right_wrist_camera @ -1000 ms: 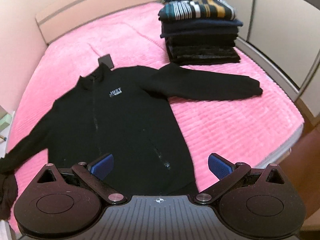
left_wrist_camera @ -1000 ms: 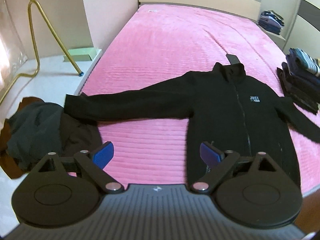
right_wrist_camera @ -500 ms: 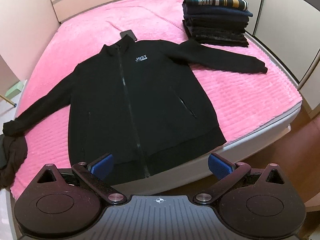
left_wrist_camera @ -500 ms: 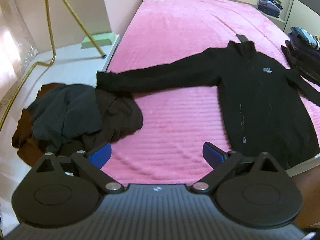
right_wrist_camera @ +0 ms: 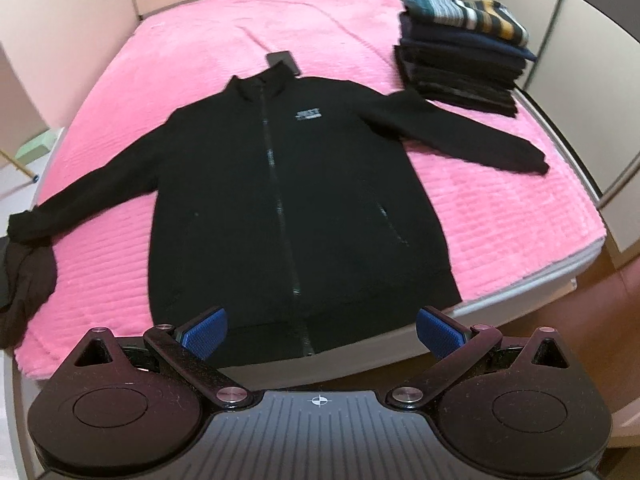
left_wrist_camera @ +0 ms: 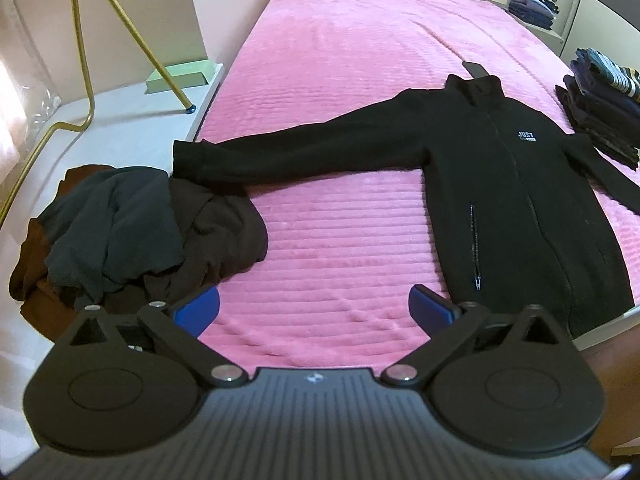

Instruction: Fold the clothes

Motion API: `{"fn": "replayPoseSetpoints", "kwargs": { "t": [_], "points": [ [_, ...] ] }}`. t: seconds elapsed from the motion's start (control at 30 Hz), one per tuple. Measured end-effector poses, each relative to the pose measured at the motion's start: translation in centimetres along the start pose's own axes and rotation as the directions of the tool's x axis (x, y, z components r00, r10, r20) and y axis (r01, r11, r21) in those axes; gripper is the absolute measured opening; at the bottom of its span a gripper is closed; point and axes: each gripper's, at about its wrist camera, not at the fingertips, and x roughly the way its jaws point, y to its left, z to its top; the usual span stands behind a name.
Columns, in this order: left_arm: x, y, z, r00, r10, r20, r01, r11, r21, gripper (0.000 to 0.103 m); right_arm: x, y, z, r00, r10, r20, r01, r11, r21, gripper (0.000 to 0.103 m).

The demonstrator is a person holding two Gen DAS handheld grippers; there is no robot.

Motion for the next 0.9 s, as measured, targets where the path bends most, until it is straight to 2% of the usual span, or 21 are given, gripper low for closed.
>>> {"fn": "replayPoseSetpoints", "kwargs": {
  "t": [0.57, 0.9],
  "points": [
    [0.1, 0.9, -1.0, 0.999, 0.021, -0.030, -0.021, 1.000, 0.002, 0.101, 1.1, 2.6, -0.8, 0.998, 0.037, -0.047, -0.041, 0.997, -0.073, 0.103],
    [0.2, 0.7, -1.7, 0.999, 0.024, -0.045, -0.023, 0.999, 0.031, 0.101, 2.3, 3.5, -3.3, 0.990, 0.049, -0.132, -0.061, 0.994, -0.087, 0.103]
  ]
}}
